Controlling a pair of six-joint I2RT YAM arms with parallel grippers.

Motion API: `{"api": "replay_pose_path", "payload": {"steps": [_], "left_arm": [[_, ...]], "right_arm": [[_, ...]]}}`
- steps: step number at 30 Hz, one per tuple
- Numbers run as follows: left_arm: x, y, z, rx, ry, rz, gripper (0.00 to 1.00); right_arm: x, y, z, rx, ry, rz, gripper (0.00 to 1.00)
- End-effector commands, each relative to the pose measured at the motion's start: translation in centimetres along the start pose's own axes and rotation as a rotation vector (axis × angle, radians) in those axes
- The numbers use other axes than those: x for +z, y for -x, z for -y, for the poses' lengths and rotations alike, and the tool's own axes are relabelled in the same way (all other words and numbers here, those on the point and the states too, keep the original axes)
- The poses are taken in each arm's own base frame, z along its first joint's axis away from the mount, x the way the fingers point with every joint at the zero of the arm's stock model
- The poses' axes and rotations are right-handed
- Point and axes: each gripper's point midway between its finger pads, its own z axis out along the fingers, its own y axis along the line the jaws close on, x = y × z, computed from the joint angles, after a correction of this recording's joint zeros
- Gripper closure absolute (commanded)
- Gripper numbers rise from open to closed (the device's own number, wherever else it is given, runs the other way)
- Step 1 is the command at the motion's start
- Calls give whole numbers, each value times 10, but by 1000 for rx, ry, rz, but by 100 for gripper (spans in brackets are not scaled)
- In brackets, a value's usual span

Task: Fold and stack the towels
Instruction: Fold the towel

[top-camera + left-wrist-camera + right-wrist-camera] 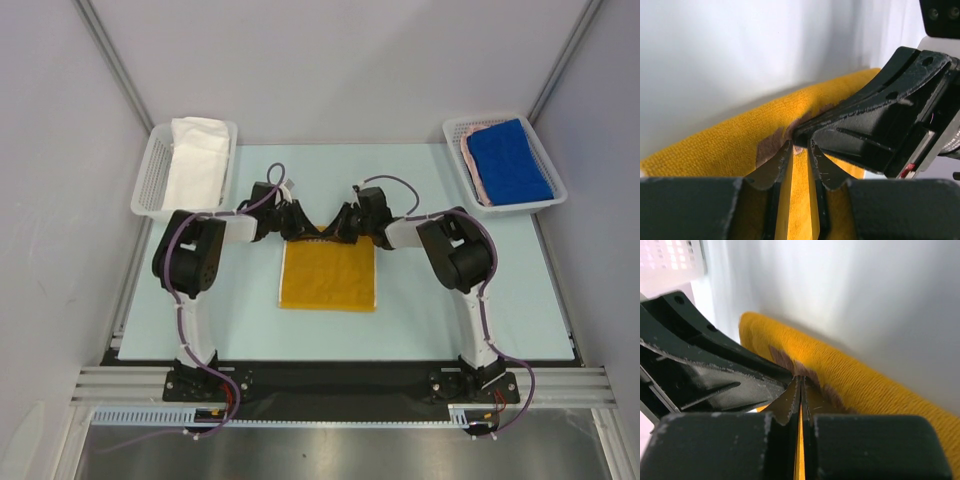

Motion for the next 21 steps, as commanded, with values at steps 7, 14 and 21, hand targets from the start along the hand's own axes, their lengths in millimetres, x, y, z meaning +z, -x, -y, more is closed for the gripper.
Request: {"api": "replay_pose_path", "payload": {"steps": [7, 14, 21], "left_arm": [[8, 11, -7, -12, -7, 54, 79], [4, 18, -11, -16, 5, 68, 79], [-2, 29, -17, -28, 28, 90, 79]], "right_arm": [[-15, 50, 26, 88, 50, 154, 100], [-39, 53, 61, 114, 14, 160, 100], [-38, 52, 70, 57, 4, 142, 100]]}}
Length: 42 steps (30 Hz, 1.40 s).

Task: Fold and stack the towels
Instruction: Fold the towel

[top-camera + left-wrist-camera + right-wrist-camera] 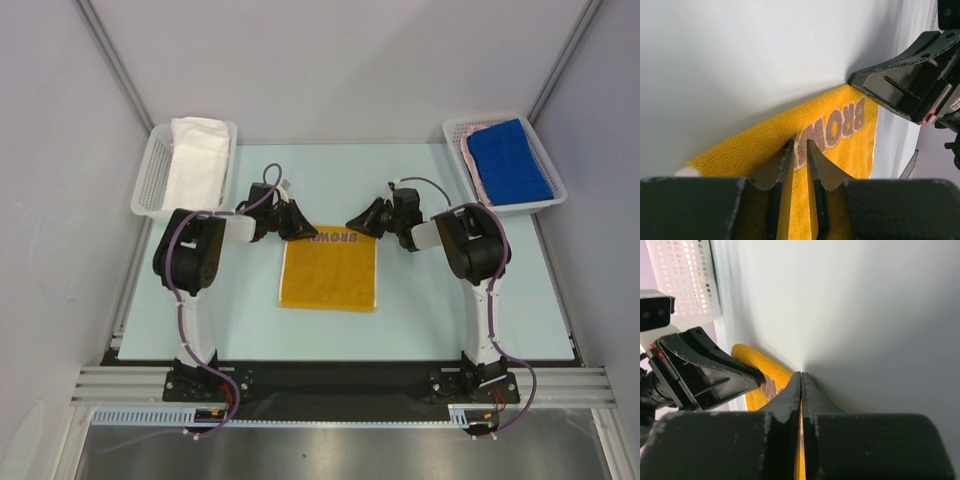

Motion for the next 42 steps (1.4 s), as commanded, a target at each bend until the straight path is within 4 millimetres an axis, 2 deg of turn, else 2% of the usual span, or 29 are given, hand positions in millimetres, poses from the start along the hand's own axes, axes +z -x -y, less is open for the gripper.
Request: {"api": "replay_pose_path", "payload": {"steps": [1, 11, 17, 28, 33, 36, 37, 42], "left_arm": [[-6, 24, -7, -1, 22, 63, 79], [-23, 49, -34, -43, 80, 121, 80], [-30, 55, -48, -27, 146, 134, 81], [-42, 64, -69, 17, 289, 164, 81], [-45, 66, -65, 27, 288, 171, 81], [-50, 72, -57, 39, 281, 189, 76], [-58, 81, -50, 50, 295, 212, 71], [-65, 87, -40, 64, 290, 221, 68]], "right_arm": [[-4, -4, 17, -46, -45, -20, 100], [-5, -4, 24, -72, -57, -42, 100], [-5, -4, 25, -94, -66, -53, 100], [-15, 15, 24, -123, -83, -37, 100], [-21, 26, 17, -152, -96, -21, 100], [-28, 34, 20, -155, -131, -10, 100], [-41, 48, 18, -159, -151, 20, 100], [-58, 64, 11, -183, -192, 60, 100]]}}
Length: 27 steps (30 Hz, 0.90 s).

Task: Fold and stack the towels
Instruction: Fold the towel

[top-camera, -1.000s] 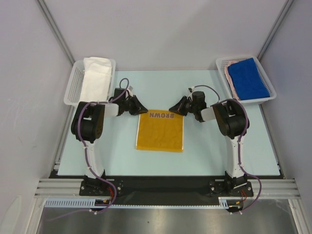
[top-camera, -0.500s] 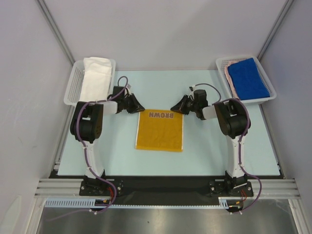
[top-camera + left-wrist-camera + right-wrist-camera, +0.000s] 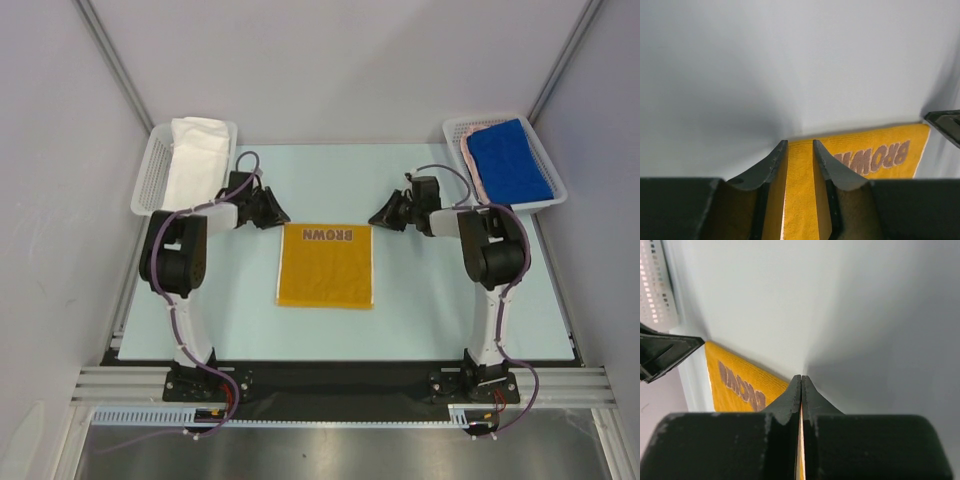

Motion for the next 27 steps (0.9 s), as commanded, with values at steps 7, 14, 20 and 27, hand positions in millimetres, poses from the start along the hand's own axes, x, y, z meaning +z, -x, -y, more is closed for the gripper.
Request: {"api": "replay_pose_path", "payload": {"steps": [7, 14, 20, 27], "left_arm": [[-34, 36, 0, 72, 103, 90, 65], [-26, 23, -7, 98, 117, 27, 58], [-16, 15, -3, 114, 88, -16, 54], [-6, 4, -3, 124, 62, -84, 53]], "right_arm": [[-43, 34, -9, -98, -135, 78, 93], [-44, 24, -14, -164, -174, 32, 79], [-31, 11, -15, -220, -194, -27, 73], [-25, 4, -2, -234, -240, -58, 71]]}}
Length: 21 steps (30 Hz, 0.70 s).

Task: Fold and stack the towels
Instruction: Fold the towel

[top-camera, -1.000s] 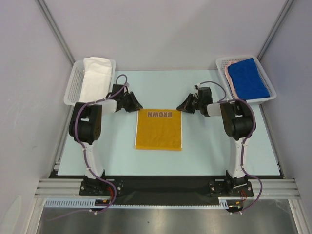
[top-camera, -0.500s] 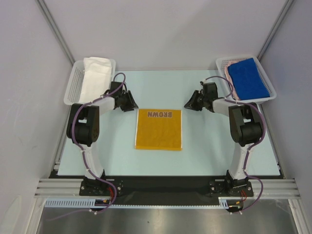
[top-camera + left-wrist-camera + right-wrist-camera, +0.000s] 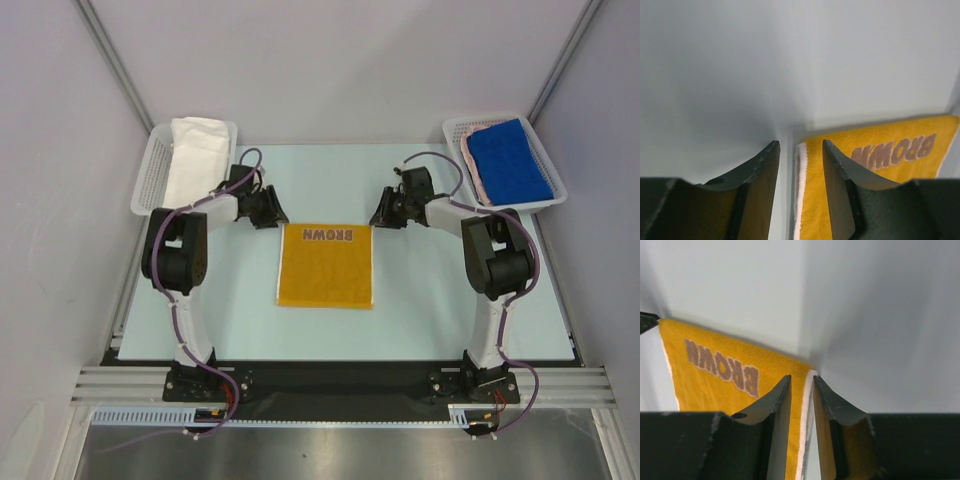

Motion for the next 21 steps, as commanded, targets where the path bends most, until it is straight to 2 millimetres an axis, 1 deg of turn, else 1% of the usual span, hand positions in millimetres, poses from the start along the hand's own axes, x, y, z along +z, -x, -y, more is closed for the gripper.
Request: {"api": "replay_pose_path", "payload": {"steps": [1, 6, 7, 12, 14, 21], "left_arm": [[5, 0, 8, 43, -30, -36, 53], [10, -3, 4, 52, -14, -49, 53], [11, -5, 0, 52, 3, -57, 53], [15, -15, -4, 49, 19, -80, 54], [15, -20, -2, 46, 12, -87, 54], [19, -30, -5, 43, 25, -114, 54]], "right_arm": [[4, 4, 8, -37, -51, -3, 71], [12, 2, 14, -70, -95, -13, 67], [13, 2, 14, -74, -94, -14, 66], [16, -1, 13, -96, -97, -19, 65], [16, -1, 12, -100, -94, -17, 65], [20, -7, 13, -113, -102, -33, 66]]}}
